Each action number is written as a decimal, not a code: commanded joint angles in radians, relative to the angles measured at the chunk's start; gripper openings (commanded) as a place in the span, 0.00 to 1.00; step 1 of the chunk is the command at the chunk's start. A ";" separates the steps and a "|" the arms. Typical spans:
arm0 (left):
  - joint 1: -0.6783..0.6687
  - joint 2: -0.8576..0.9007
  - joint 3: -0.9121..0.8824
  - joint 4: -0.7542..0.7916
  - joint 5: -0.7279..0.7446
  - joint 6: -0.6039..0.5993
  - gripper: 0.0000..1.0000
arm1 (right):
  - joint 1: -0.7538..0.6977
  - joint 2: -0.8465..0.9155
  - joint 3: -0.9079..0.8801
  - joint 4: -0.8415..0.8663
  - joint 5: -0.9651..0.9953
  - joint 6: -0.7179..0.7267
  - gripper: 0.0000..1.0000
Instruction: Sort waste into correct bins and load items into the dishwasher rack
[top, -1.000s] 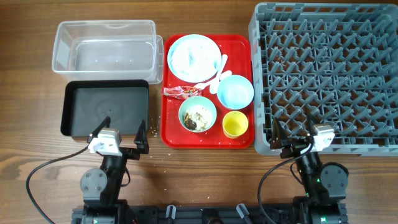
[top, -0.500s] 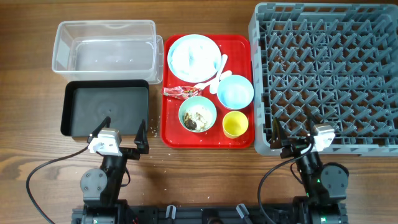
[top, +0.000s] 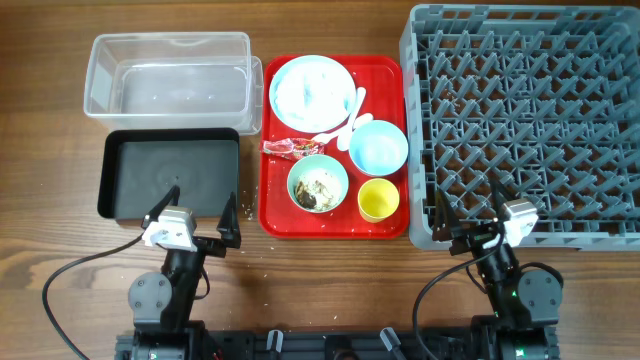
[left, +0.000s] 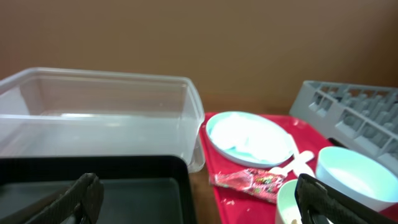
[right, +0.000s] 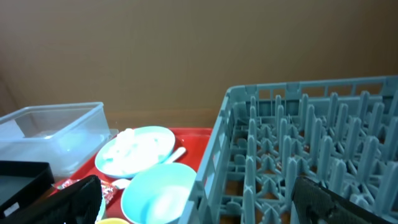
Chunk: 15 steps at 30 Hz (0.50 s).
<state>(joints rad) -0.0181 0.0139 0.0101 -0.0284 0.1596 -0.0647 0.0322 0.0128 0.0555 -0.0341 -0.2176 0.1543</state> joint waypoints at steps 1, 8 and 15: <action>0.007 -0.007 0.020 0.025 0.034 0.002 1.00 | 0.004 -0.005 0.026 0.021 -0.024 -0.052 1.00; 0.007 -0.005 0.122 0.009 0.034 0.002 1.00 | 0.004 0.008 0.106 0.022 -0.031 -0.084 1.00; 0.007 0.041 0.164 0.010 0.034 0.006 1.00 | 0.004 0.117 0.209 0.021 -0.037 -0.177 1.00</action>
<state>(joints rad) -0.0181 0.0261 0.1341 -0.0193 0.1818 -0.0647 0.0322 0.0681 0.1955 -0.0177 -0.2340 0.0448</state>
